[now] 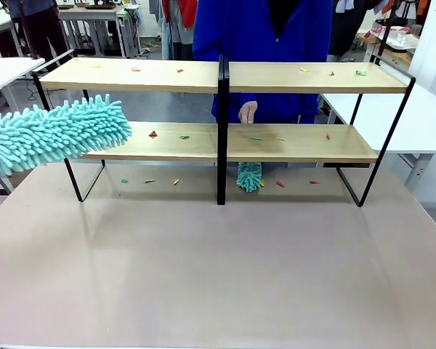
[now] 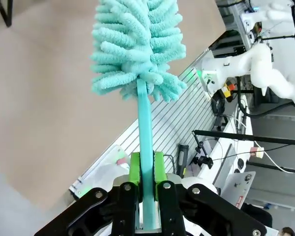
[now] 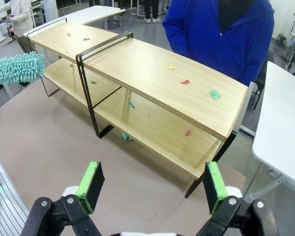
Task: Clean the shelves.
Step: Clean a randomly selected level of the Shelf with the Duster.
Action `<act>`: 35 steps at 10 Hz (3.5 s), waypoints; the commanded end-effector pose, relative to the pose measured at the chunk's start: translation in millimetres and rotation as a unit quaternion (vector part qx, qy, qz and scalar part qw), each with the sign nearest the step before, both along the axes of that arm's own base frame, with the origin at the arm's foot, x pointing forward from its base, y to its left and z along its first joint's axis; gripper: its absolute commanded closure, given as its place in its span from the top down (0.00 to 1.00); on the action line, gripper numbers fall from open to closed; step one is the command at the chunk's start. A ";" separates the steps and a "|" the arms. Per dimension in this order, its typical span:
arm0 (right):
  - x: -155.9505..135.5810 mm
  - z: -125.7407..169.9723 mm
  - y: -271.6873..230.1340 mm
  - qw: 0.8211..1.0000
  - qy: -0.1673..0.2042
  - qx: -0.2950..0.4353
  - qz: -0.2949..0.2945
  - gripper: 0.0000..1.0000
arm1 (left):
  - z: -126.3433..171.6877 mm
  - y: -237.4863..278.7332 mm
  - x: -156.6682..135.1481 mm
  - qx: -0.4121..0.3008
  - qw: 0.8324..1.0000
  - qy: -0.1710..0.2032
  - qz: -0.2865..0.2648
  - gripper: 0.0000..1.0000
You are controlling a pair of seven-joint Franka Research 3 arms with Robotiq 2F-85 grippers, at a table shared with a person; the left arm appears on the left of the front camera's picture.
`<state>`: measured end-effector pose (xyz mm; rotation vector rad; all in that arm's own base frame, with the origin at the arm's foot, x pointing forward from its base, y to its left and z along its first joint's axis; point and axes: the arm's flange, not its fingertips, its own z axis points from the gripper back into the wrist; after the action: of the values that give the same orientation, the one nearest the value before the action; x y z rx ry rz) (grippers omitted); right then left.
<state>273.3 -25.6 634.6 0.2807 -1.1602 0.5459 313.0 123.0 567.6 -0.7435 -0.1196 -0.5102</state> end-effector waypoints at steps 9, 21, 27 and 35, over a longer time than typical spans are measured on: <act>-0.1 0.6 -0.5 1.000 0.000 0.000 0.000 1.00 | -32.3 -226.9 83.4 0.089 0.994 -0.035 0.057 0.12; -0.1 0.6 -0.5 1.000 0.000 0.000 0.000 1.00 | -38.3 -155.6 60.5 0.281 0.887 -0.046 0.363 0.12; -0.1 0.6 -0.5 1.000 0.000 0.000 0.000 1.00 | -29.5 -164.2 46.4 0.244 0.895 -0.113 0.355 0.12; -0.1 0.6 -0.5 1.000 0.000 0.000 0.000 1.00 | -0.4 -133.8 16.7 0.189 0.975 -0.052 0.102 0.12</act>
<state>273.2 -25.5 634.7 0.2806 -1.1602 0.5461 333.7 -38.1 548.0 -0.3056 -0.2725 -0.2717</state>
